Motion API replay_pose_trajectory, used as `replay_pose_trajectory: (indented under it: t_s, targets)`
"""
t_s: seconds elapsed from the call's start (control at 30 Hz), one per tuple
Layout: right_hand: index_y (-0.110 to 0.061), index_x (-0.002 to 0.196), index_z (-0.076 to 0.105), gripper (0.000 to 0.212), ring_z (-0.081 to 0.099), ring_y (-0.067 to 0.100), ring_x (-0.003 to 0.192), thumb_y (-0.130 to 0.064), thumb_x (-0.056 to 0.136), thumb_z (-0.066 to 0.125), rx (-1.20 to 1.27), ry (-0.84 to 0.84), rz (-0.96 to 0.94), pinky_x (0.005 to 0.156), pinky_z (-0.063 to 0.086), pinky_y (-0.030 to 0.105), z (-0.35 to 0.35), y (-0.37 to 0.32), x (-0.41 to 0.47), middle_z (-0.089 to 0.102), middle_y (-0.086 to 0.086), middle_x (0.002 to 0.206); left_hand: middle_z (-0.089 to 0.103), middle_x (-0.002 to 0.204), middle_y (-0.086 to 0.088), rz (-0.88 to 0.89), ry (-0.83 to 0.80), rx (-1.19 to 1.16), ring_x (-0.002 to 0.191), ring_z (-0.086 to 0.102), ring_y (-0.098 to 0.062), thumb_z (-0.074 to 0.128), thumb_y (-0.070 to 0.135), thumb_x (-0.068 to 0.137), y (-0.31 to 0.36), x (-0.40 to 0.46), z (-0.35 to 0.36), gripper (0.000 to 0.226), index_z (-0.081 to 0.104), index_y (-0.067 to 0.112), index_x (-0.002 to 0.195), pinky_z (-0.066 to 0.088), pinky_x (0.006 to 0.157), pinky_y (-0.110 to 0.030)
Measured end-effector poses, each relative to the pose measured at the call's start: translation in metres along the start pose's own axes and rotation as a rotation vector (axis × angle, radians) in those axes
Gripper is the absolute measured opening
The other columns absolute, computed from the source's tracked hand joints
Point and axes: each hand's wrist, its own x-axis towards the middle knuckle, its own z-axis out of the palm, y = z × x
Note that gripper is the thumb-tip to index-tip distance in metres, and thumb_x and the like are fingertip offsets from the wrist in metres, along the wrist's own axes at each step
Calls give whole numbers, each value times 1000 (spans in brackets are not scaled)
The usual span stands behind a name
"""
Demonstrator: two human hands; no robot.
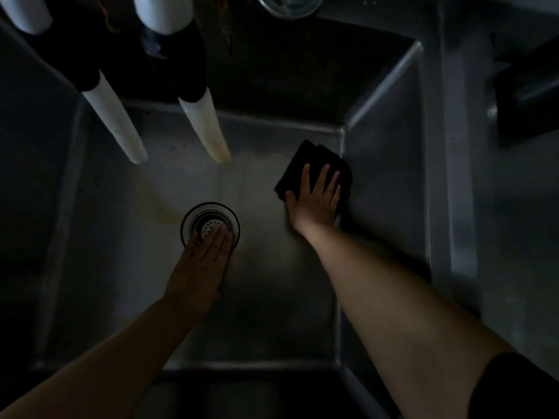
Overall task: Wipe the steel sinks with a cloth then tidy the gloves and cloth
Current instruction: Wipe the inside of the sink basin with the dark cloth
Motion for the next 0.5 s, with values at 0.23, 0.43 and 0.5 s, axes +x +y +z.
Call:
replay_pose_trajectory:
  t_s: [0.23, 0.43, 0.5]
  targets:
    - [-26, 149, -9, 74, -23, 38, 140, -55, 94, 31, -37, -21, -44, 112, -14, 44, -26, -6, 61, -19, 17, 155, -44, 136, -6, -29, -19, -73, 128, -37, -23, 59, 47, 84, -7, 2, 6, 114, -39, 13, 130, -18, 111, -42]
    - [-31, 146, -17, 74, -26, 38, 138, -59, 93, 26, -93, -64, -140, 109, -18, 48, -23, -28, 71, -25, 16, 153, -38, 142, -4, -41, -12, -123, 138, -29, -24, 60, 51, 82, -11, 4, 13, 114, -33, 12, 135, -14, 114, -42]
    - [-32, 145, -19, 72, -27, 37, 138, -59, 94, 24, -134, -60, -201, 108, -20, 47, -17, -31, 61, -26, 13, 153, -34, 148, -4, -64, -14, -149, 141, -25, -25, 60, 51, 81, -12, 3, 15, 114, -29, 12, 139, -14, 114, -42]
